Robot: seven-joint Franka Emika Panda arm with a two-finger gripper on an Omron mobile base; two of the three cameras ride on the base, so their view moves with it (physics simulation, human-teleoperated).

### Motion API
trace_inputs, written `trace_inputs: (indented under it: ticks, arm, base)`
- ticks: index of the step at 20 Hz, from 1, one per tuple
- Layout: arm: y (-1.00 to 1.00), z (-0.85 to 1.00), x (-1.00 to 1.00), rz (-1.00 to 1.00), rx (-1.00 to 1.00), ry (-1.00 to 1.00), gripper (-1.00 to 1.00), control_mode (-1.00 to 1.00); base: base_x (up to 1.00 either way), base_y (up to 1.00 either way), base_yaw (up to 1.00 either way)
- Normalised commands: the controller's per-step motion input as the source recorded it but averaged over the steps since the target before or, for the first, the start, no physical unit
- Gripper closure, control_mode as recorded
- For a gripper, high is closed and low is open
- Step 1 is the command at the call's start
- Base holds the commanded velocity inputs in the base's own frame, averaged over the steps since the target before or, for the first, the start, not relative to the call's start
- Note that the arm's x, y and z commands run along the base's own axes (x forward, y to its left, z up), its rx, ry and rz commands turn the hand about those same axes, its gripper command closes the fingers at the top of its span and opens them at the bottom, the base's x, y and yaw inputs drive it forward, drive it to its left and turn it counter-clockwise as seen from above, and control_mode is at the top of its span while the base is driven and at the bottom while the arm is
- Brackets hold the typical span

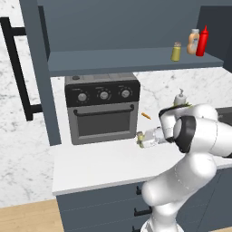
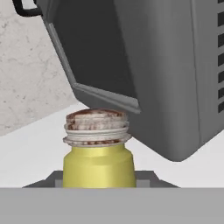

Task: Put the shaker and condiment bottle from the counter next to their counterparts in the cabinet.

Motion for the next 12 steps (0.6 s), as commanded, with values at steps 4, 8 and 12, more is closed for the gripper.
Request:
trace_inputs:
  ticks: [4, 8, 12]
  arm:
    - [-0.29, 0.47, 0.05, -0.15, 0.00, -0.04, 1.00, -1.00]
    - [-0.21, 0.42, 0.03, -0.23, 0.00, -0.04, 1.00, -1.00]
    - [-0.17, 0.43, 0.04, -0.24, 0.00, -0.03, 1.00, -1.00]
  base:
    - [0.00, 0.00, 0.00]
    - [0.00, 0.00, 0.00]
    - [0.00, 0.00, 0.00]
